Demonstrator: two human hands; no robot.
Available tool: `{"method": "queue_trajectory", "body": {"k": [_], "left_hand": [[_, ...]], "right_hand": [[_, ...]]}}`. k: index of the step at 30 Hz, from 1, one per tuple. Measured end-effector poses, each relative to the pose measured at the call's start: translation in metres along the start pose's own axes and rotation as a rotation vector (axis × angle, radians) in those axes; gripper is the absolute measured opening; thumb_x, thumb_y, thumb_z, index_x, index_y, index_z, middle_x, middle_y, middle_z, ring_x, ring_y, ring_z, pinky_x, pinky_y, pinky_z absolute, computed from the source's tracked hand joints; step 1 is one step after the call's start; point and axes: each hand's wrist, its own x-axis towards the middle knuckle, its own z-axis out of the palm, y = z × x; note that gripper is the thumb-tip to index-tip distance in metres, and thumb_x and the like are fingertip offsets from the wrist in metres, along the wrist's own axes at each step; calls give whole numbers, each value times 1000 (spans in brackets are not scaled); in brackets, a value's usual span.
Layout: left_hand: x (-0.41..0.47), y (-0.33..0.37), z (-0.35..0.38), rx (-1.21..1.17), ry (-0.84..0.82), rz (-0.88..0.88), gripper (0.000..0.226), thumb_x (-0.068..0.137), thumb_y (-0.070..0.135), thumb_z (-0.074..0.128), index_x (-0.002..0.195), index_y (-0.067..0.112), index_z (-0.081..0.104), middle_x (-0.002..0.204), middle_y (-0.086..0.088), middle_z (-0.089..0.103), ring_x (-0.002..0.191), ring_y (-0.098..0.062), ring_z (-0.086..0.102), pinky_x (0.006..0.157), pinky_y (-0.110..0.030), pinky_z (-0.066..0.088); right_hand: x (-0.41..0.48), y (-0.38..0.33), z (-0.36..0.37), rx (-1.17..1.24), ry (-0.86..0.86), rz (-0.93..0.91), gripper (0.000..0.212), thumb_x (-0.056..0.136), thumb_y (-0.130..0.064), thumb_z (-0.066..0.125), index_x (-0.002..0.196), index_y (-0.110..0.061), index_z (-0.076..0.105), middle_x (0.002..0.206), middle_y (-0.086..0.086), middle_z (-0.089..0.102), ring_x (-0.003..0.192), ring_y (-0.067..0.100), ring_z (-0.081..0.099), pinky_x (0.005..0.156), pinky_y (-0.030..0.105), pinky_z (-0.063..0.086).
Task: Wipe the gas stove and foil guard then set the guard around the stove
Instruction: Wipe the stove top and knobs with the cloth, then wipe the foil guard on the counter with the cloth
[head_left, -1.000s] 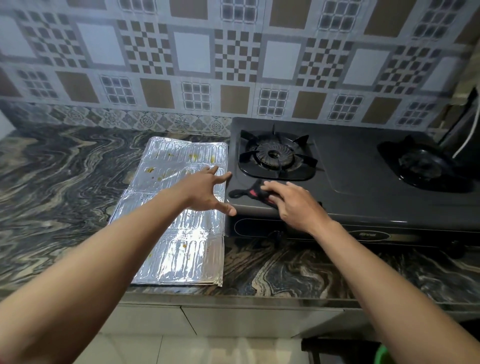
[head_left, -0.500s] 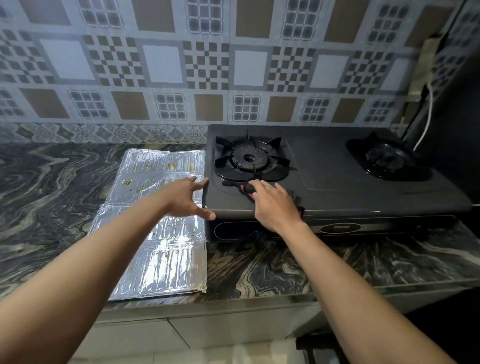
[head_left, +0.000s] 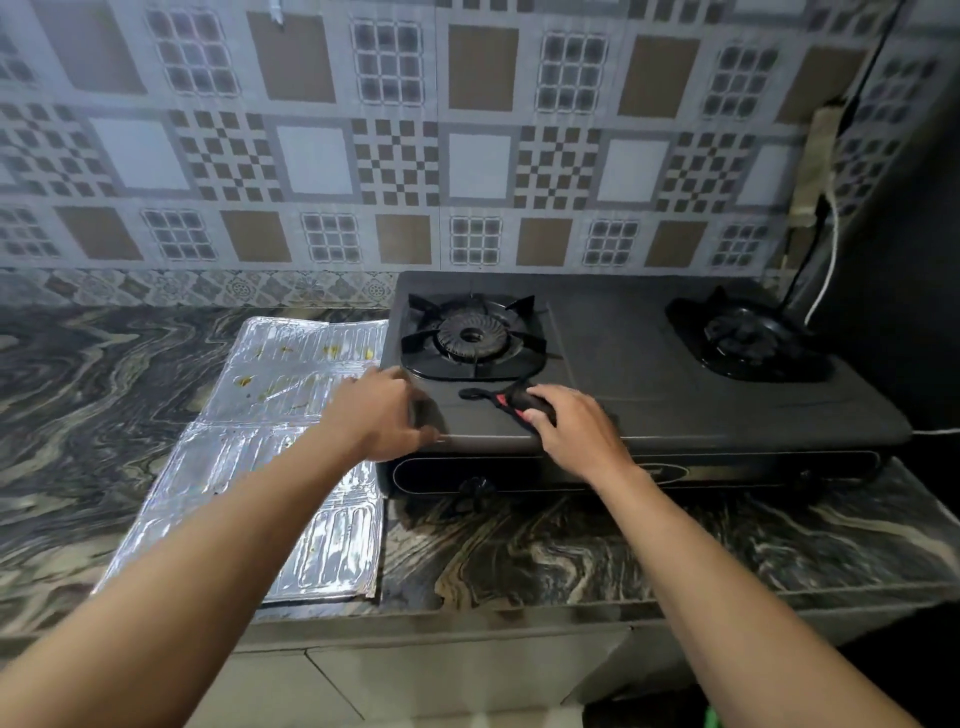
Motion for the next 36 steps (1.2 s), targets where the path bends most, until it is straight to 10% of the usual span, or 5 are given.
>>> {"method": "queue_trajectory", "body": {"k": [4,14,20,36], "left_hand": [[-2,16,-4,45,-49,-89,43,80,62,57,110,33,68,101,4,57,108,-26,54,92,-45,47],[22,68,-21,-508,52,-61,79,78,64,68,141,17,54,135,-1,63,124,-19,59,102,-31,47],[31,76,-39,-687,227,-56,20,87,38,68,83,18,68,76,6,69,76,-18,65,69,-34,50],[-16,31,-132,-982,325,-448,12,81,6,71,71,0,73,55,-1,69,51,-10,65,45,-15,47]], "right_hand": [[6,-9,-7,61,32,123,21,95,-21,56,109,-25,70,109,5,73,104,29,64,78,33,48],[17,-6,-39,735,71,177,15,97,-12,58,89,-18,70,85,1,73,79,14,67,76,35,52],[20,-18,-62,1093,9,152,14,98,-8,55,96,-10,69,86,8,71,77,19,65,74,33,53],[30,-103,-57,911,-91,-285,17,96,-11,61,103,-23,69,98,-9,75,96,7,70,88,29,54]]}}
